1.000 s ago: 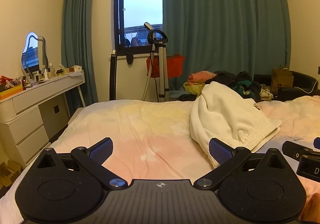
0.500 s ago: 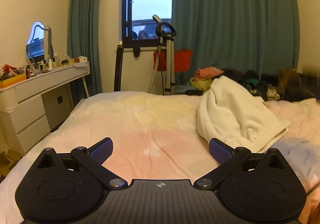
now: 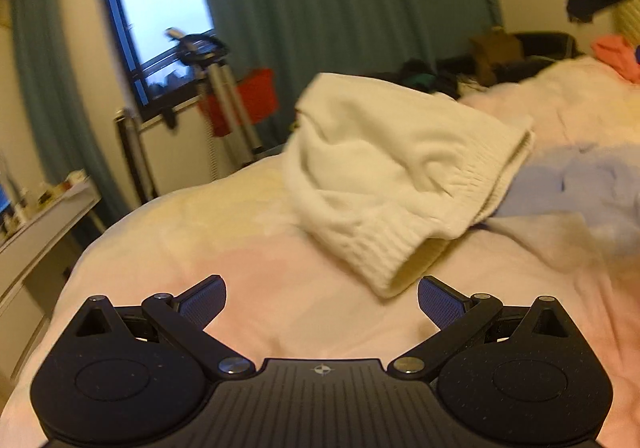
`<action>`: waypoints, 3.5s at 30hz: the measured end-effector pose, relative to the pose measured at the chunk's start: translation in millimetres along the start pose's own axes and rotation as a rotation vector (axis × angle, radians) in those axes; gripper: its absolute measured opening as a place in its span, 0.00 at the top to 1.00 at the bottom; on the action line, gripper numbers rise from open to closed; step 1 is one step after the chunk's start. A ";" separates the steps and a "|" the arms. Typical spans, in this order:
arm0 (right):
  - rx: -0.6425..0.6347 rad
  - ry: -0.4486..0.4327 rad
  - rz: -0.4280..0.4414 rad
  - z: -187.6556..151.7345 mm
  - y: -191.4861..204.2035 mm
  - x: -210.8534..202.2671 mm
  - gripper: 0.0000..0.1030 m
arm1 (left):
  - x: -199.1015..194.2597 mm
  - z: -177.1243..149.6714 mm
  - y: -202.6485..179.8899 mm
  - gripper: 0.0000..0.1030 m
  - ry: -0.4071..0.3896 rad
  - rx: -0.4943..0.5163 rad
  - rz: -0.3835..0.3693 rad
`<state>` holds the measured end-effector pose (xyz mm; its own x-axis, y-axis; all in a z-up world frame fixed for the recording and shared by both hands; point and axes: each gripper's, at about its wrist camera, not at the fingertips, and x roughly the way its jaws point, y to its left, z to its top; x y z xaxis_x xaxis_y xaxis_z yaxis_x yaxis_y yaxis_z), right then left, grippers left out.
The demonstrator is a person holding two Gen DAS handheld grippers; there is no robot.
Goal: Fold clothes
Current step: 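Grasp the white sweatpants cuff with the left gripper and lift it, then lift the cuff with the left gripper while the right gripper grasps the striped side seam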
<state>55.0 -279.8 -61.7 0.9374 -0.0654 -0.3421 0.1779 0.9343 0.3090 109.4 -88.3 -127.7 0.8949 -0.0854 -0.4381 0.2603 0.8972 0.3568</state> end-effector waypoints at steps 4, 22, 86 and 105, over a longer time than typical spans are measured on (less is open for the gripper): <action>-0.052 -0.016 0.003 -14.2 -2.7 -8.9 0.12 | 32.9 1.8 -21.7 0.00 -0.016 0.048 0.012; -0.165 0.102 -0.004 -33.4 8.9 39.2 0.12 | 39.0 51.4 44.7 0.85 -0.137 -0.168 0.048; -0.318 0.406 0.325 -88.0 141.0 8.5 0.42 | -34.9 -134.0 319.9 0.49 0.252 -1.260 -0.297; 0.242 0.456 0.277 -78.6 69.2 55.0 0.21 | 32.1 -114.4 275.8 0.73 0.301 -1.005 -0.342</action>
<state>95.4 -191.2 -128.9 0.7446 0.3777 -0.5503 0.0579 0.7849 0.6169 168.4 206.0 -137.7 0.6711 -0.4098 -0.6178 -0.0582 0.8016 -0.5950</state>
